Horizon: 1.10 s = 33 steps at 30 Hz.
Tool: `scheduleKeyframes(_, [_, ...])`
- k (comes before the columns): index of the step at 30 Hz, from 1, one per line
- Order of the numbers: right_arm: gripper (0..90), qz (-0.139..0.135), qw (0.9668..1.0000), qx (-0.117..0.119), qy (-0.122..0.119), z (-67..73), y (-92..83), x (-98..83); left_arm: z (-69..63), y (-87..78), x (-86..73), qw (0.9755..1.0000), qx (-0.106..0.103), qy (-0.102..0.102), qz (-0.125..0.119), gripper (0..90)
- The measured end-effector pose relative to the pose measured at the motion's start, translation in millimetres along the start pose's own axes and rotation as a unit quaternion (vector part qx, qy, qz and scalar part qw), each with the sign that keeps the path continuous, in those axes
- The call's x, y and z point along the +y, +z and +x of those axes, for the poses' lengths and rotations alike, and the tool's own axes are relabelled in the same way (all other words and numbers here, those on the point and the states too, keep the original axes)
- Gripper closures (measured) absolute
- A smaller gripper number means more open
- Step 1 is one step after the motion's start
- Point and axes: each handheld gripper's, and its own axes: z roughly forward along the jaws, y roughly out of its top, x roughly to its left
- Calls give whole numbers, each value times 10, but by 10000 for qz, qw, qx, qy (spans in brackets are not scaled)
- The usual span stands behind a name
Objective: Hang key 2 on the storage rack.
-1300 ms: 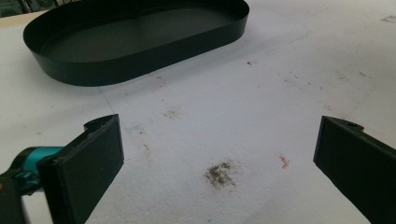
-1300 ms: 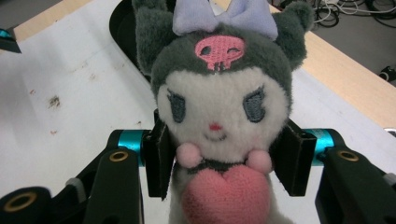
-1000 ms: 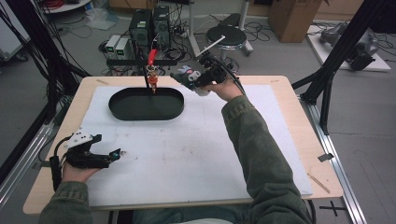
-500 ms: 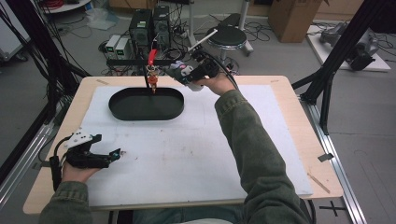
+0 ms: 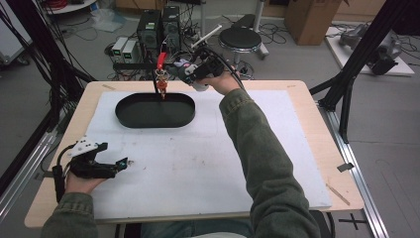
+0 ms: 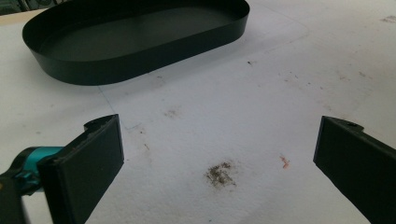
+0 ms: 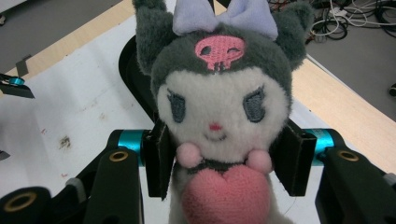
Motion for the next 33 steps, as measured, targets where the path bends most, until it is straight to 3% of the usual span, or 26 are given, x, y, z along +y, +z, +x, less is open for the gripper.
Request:
scheduleKeyframes(11, [468,-165,9996,88,230,-32,82,58,0,0,2,10000,14,17,19,21])
scheduleKeyframes(25, [461,-309,9971,-27,690,-127,152,71,9,0,4,10000,0,33,26,20])
scheduleKeyframes(29, [458,-349,9968,-50,716,-158,155,64,6,0,4,10000,-1,22,27,21])
scheduleKeyframes(33, [407,-296,9955,30,896,-189,162,43,6,0,3,10000,-12,13,25,21])
